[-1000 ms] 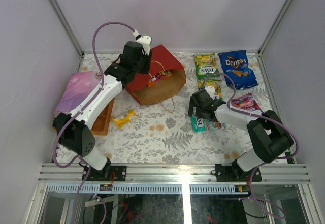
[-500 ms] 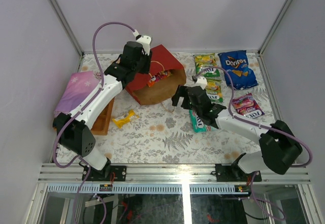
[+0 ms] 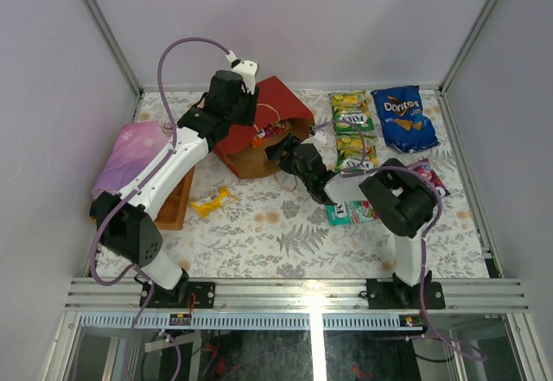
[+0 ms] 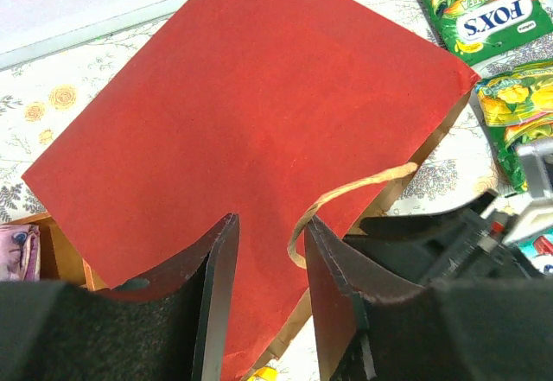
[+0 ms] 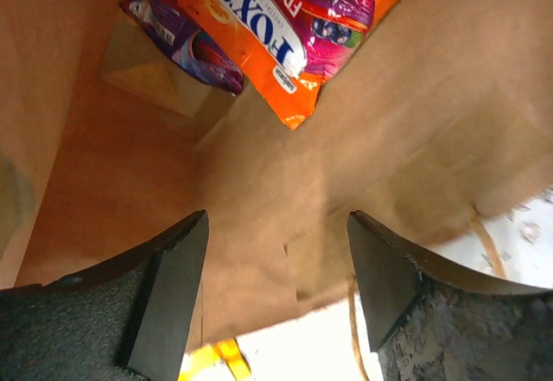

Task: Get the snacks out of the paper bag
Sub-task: Take out the snack from the paper bag.

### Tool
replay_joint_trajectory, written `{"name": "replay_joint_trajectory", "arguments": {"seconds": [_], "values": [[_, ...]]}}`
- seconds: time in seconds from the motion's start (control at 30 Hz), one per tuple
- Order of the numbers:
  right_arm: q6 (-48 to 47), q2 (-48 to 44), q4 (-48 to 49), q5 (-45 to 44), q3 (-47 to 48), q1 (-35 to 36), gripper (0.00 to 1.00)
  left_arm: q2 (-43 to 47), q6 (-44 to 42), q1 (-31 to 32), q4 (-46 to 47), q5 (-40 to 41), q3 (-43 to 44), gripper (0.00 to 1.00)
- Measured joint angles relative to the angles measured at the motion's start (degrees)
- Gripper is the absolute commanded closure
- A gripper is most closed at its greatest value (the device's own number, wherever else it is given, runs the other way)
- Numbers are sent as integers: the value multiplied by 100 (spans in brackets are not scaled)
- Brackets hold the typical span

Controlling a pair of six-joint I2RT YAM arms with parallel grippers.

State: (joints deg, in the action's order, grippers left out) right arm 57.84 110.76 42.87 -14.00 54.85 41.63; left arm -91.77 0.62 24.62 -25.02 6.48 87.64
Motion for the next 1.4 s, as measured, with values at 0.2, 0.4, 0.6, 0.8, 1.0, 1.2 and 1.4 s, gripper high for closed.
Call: {"name": "replay_joint_trajectory", "arguments": {"seconds": [0.2, 0.4, 0.6, 0.8, 1.0, 1.2, 1.4], "values": [[664, 1051, 634, -157, 590, -33, 33, 0, 2, 0, 0, 2, -2, 64], [1064, 1681, 531, -439, 1252, -125, 37, 0, 0, 0, 2, 9, -24, 64], [1574, 2135, 267, -649, 1875, -254, 41, 0, 0, 0, 4, 39, -39, 64], [1941, 2511, 0, -662, 2468, -378, 46, 0, -2, 0, 9, 57, -96, 64], [1912, 2894, -431, -654, 3182, -404, 78, 0, -2, 0, 9, 59, -98, 64], [1786, 2990, -481, -608, 3333, -413, 100, 0, -2, 0, 9, 63, -98, 64], [1362, 2736, -393, -424, 2983, -413, 100, -22, -4, 0, 9, 103, -98, 64]]}}
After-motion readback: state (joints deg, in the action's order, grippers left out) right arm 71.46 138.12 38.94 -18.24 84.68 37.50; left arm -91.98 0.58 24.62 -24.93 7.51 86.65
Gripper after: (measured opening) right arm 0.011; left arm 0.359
